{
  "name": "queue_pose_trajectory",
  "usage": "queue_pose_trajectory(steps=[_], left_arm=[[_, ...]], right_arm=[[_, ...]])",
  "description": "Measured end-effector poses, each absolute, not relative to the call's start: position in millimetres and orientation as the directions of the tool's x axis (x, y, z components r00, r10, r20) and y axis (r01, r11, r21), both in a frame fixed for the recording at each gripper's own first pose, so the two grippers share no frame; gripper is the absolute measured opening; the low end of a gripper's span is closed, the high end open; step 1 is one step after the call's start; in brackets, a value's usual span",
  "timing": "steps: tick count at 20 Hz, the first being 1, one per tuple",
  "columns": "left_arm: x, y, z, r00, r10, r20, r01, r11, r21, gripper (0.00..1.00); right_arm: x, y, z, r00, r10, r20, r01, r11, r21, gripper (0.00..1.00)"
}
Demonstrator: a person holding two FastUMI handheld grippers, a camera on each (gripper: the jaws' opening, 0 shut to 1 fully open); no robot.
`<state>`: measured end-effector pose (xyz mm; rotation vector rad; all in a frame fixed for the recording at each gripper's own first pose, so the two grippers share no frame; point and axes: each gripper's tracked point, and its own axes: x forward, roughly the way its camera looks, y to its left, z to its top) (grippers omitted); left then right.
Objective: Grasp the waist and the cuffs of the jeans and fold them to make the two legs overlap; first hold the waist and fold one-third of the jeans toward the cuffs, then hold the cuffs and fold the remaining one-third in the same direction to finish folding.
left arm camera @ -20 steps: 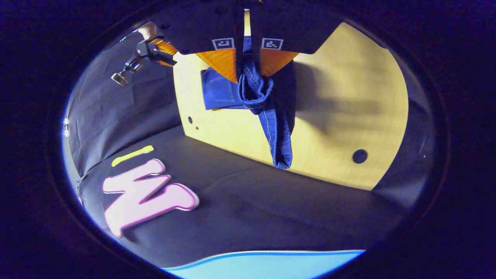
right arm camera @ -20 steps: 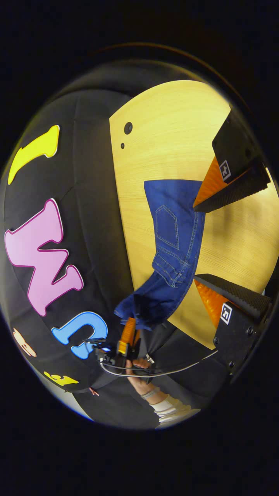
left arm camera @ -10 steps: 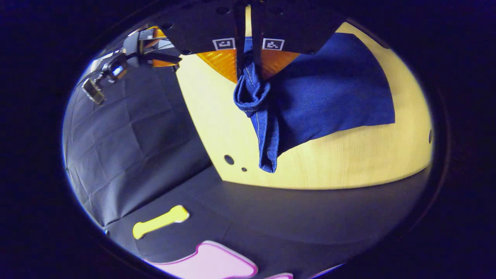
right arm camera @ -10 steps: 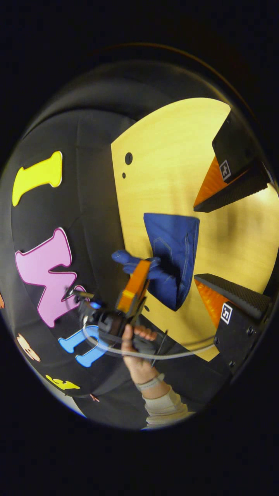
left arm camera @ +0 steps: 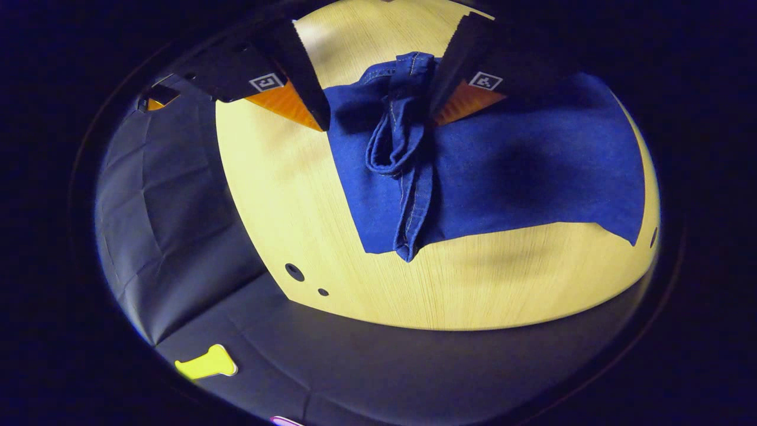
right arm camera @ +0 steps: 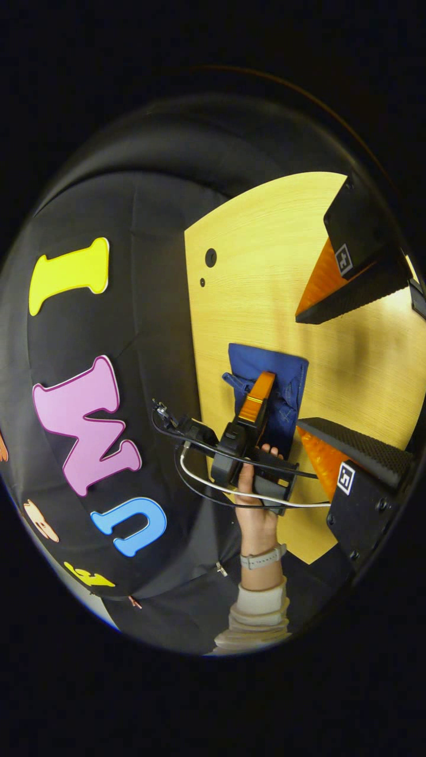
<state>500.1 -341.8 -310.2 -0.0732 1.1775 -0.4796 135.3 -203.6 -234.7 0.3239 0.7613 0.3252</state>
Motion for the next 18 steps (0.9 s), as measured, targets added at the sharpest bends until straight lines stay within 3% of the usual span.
queue_pose_trajectory(steps=[3, 6, 9, 14, 18], left_arm=[[493, -329, -240, 0.482, -0.421, -0.769, 0.367, 0.893, -0.259, 0.96], [466, -294, -157, 0.683, -0.421, -0.597, 0.387, 0.902, -0.193, 0.96], [410, -259, -89, 0.817, -0.379, -0.435, 0.386, 0.919, -0.077, 0.95], [302, -225, -28, 0.913, -0.288, -0.29, 0.293, 0.956, -0.029, 0.95], [251, -191, 24, 0.959, -0.225, -0.174, 0.223, 0.974, -0.032, 0.95]], right_arm=[[146, -211, -203, 0.753, 0.348, -0.558, -0.189, 0.928, 0.322, 0.97], [145, -215, -152, 0.838, 0.28, -0.468, -0.175, 0.951, 0.257, 0.97], [133, -212, -91, 0.91, 0.209, -0.357, -0.141, 0.968, 0.208, 0.97], [89, -183, 3, 0.962, 0.184, -0.202, -0.155, 0.976, 0.151, 0.97], [54, -173, 54, 0.985, 0.139, -0.104, -0.13, 0.987, 0.09, 0.99]])
